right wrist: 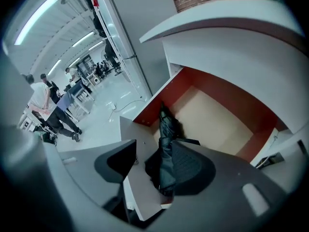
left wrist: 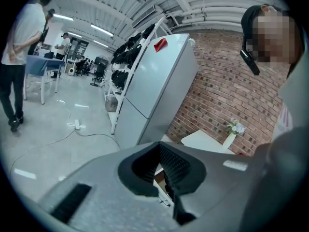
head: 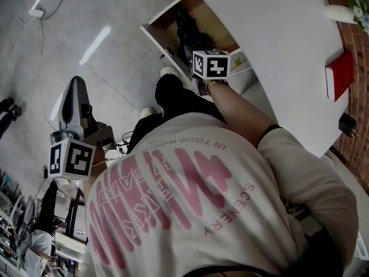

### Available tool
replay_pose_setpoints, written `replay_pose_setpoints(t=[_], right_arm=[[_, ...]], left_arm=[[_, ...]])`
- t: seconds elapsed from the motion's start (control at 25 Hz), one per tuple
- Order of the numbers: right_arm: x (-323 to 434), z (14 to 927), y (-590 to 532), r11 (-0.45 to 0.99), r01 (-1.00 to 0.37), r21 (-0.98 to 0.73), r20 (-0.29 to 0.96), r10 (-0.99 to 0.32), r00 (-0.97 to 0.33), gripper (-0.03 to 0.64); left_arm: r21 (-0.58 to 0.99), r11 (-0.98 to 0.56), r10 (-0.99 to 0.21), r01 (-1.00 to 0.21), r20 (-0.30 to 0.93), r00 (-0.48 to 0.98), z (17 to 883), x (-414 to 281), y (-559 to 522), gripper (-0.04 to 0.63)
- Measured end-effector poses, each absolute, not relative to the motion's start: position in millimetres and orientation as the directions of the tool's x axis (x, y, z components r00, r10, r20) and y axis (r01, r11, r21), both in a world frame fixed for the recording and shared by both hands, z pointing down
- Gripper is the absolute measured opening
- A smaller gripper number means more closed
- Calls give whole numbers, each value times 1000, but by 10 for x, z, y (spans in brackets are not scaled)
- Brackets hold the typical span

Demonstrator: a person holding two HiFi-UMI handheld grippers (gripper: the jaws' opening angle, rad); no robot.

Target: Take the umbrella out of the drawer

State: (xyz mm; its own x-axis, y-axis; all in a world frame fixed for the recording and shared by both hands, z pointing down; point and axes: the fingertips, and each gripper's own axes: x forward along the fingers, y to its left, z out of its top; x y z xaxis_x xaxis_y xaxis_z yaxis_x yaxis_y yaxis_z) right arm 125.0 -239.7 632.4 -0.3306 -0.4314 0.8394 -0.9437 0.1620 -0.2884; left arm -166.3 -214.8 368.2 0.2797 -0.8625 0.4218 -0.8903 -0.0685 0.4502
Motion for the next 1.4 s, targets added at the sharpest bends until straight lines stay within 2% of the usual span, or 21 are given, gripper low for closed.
replay_pose_setpoints(t=[0.48,1.04,1.4], right_arm=[[1271,6983,-2729,165,-967,-191,906,-350,-239,360],[1273,7511,-2705,194,-971,-140,948,-258,-189,367],[1256,7624,-2705,225,-967,-120,947,-267,-180,362]], left_arm=[[428,29,-833,-903,510,215,3914,-1746,-2240,5],[405,119,-804,-906,575,152,4186,-1771,-2083,5],[396,123,-783,-910,602,156,4308,-1780,-1995,5]])
